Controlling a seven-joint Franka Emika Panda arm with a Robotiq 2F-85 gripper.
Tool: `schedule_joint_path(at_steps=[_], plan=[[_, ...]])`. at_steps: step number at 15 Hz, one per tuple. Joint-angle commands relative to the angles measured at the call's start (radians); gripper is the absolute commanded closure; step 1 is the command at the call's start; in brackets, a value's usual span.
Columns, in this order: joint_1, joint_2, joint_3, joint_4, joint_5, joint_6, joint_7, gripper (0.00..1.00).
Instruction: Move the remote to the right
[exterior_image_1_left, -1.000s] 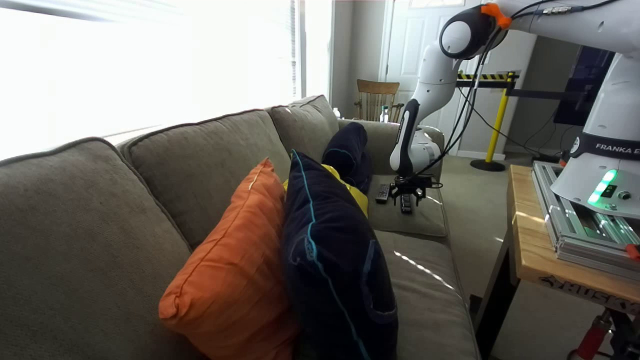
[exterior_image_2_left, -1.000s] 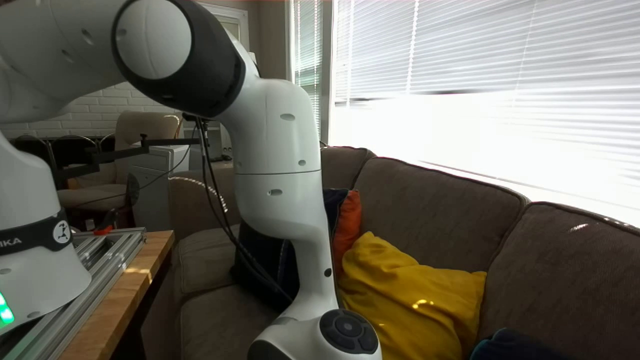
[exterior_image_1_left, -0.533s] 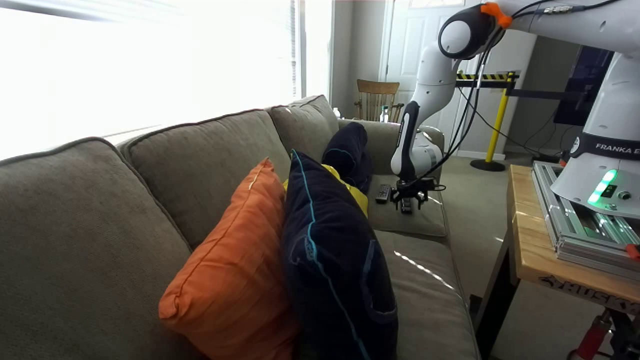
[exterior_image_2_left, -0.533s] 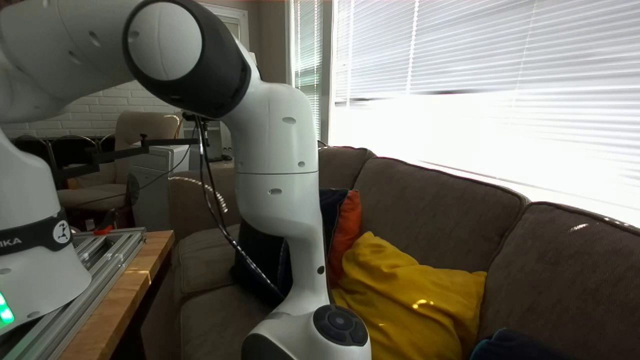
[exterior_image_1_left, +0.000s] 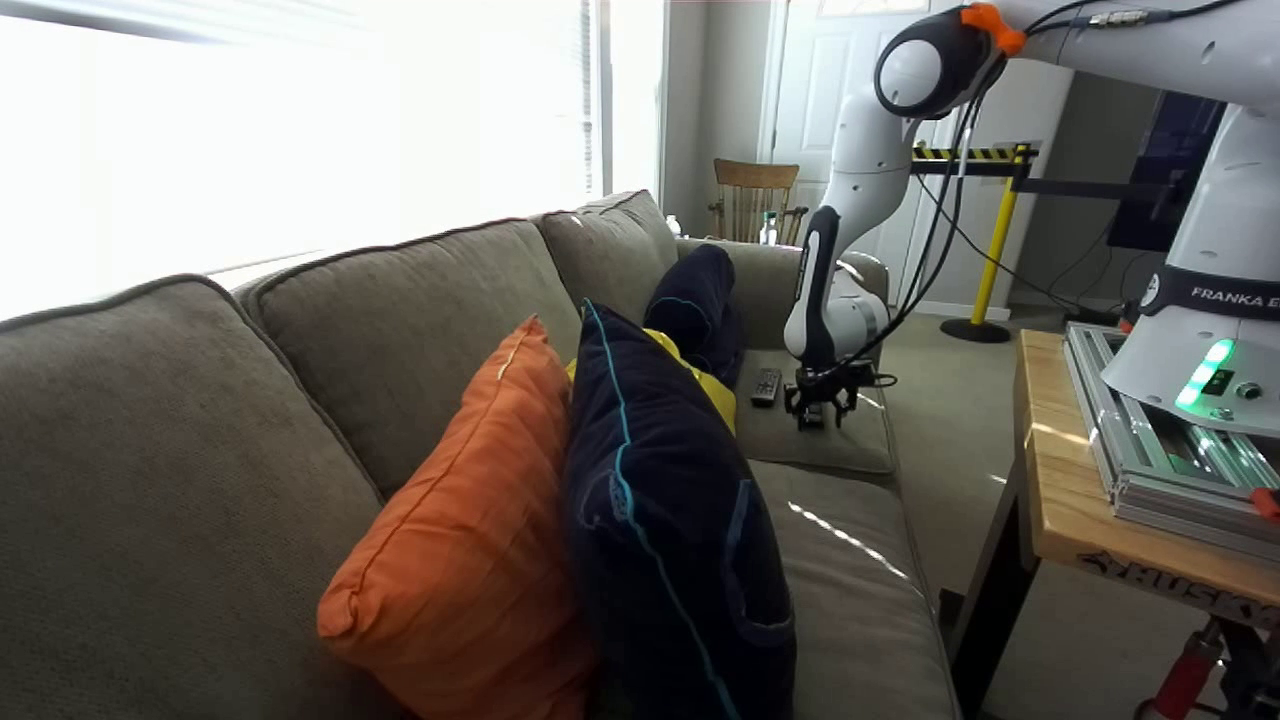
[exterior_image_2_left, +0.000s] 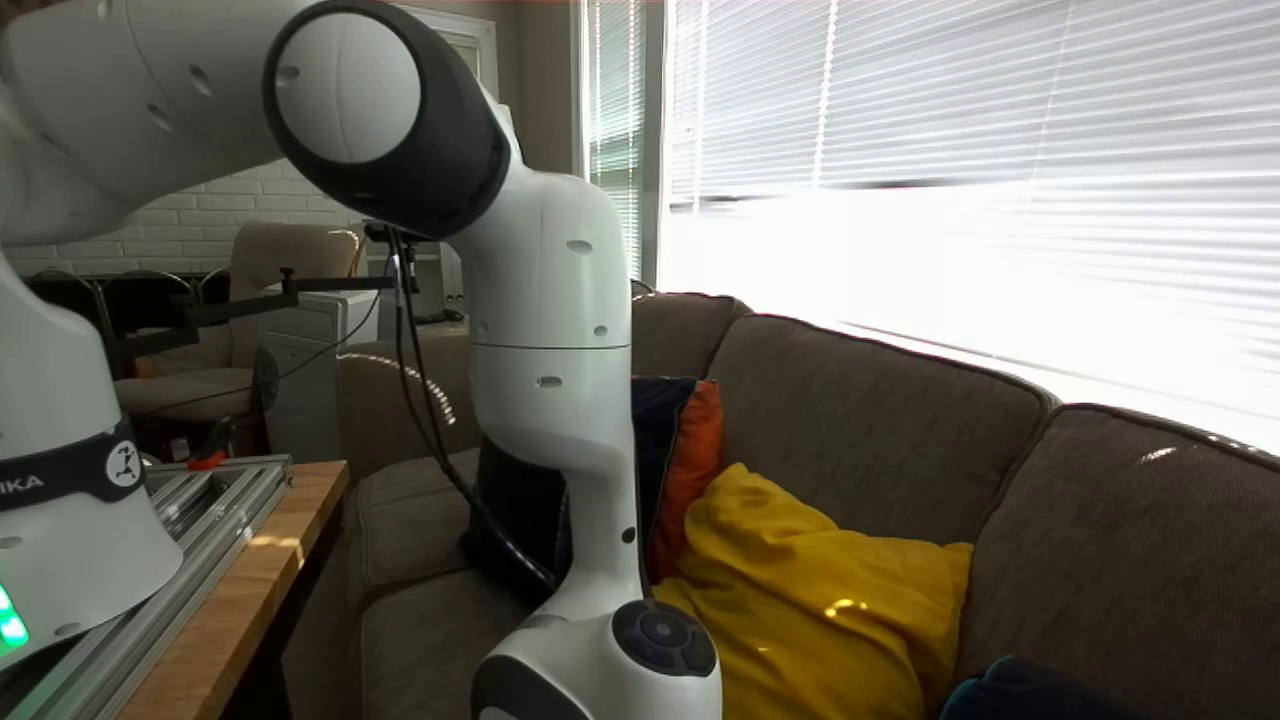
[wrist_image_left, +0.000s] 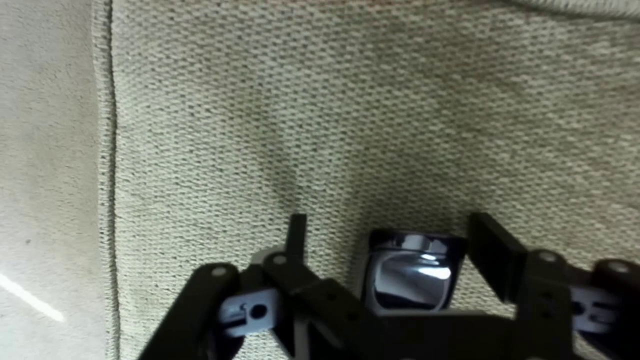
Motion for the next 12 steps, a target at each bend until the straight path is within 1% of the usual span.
schedule_joint_path(at_steps=[1, 4, 5, 8, 9, 10, 12], plan=[[0.008, -0.005, 0.004, -0.023, 0.007, 0.041, -0.021, 0.5], [0.009, -0.005, 0.007, -0.021, 0.007, 0.052, -0.023, 0.7], [0.009, -0.005, 0.006, -0.021, 0.007, 0.052, -0.023, 0.73], [0.007, -0.032, 0.007, -0.041, 0.0, 0.016, -0.034, 0.73], [-0.008, -0.052, 0.014, -0.052, -0.009, 0.0, -0.051, 0.73], [-0.029, -0.085, 0.029, -0.074, -0.023, -0.021, -0.081, 0.73], [-0.058, -0.16, 0.068, -0.134, -0.039, -0.028, -0.139, 0.73]])
